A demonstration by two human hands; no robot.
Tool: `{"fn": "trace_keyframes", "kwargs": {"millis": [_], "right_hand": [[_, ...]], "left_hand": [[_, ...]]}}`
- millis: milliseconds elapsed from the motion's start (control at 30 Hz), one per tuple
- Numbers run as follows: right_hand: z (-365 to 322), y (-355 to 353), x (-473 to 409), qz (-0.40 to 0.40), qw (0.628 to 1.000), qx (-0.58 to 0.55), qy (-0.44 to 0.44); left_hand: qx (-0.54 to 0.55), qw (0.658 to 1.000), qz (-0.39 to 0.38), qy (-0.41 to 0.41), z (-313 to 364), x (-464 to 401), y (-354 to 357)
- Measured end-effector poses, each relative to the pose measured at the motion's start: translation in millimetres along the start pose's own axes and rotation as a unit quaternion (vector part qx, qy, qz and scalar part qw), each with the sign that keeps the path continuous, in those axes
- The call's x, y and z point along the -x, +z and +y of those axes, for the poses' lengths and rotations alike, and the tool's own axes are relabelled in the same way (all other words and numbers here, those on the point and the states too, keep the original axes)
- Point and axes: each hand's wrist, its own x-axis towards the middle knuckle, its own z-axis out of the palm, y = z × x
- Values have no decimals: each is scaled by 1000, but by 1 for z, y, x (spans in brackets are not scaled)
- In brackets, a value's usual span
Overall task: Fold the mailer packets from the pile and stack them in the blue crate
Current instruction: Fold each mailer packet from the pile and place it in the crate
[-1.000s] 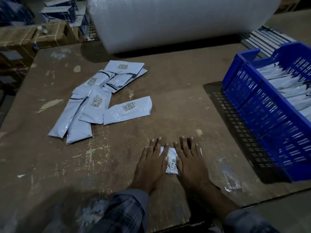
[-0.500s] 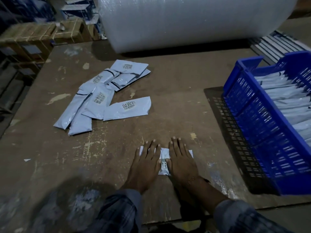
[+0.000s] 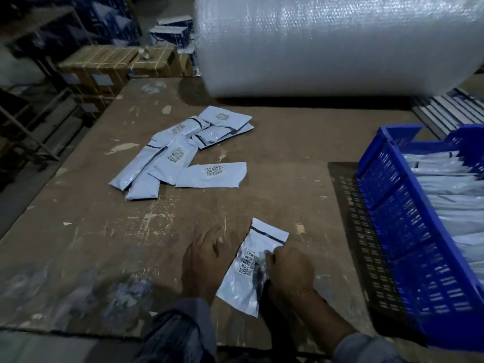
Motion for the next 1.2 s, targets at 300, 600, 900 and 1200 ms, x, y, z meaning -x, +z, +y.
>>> {"fn": "trace_keyframes", "kwargs": {"millis": [300,600,900,1200], "right_hand": [[24,19,-36,-52,962,153,-218],[38,29,-21,-43,966,115,-228],[50,-77,3,15,984,11,-175],[126,-252,35,239,962,27,-129]], "left_hand": [[-89,991,-95,18,22,39,22],[-146,972,-171,67,8,35,40],[-36,963,-215,156,87,-19,-16],[66,911,-126,386,299,-28,-64]]}}
